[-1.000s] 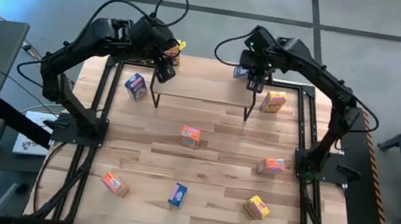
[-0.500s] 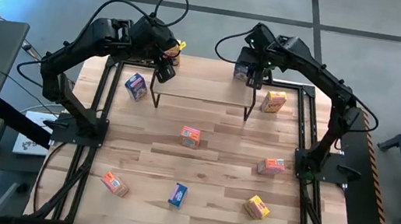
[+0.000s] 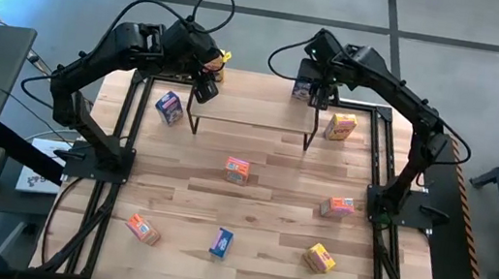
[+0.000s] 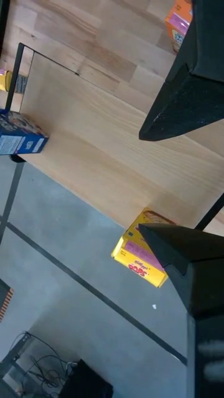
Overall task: Stack cereal on shelf
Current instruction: Put the middle right blue cereal box on the shelf
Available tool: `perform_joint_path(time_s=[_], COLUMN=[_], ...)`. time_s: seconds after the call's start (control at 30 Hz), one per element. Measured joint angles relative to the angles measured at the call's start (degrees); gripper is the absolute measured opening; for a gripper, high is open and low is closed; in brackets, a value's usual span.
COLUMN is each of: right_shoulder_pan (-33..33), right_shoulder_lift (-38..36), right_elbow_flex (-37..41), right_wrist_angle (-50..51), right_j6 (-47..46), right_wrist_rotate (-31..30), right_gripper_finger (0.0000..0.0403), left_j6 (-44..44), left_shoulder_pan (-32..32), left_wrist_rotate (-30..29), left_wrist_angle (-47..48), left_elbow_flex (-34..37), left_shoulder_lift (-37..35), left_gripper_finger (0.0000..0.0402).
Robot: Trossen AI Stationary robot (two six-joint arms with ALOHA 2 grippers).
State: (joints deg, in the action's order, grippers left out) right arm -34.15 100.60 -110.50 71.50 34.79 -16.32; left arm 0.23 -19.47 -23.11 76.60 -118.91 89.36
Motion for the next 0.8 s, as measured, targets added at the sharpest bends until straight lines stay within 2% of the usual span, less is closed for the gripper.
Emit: perform_joint_path(time_s=[0.8], right_shoulder_pan=[0.07], right_shoulder_lift=[-1.51], right_elbow_flex=[-0.02], right_wrist_angle=[1.66], right_j6=[0.07], right_wrist_rotate=[-0.22], right_gripper_finger=[0.0225], left_j6=[2.43], left_shoulder_pan=[0.01], left_wrist_rotate=[-0.01], left_wrist_angle=[-0.24], left_elbow_flex=[0.0], left_shoulder_lift=[0.0], left_gripper_finger=[0.022])
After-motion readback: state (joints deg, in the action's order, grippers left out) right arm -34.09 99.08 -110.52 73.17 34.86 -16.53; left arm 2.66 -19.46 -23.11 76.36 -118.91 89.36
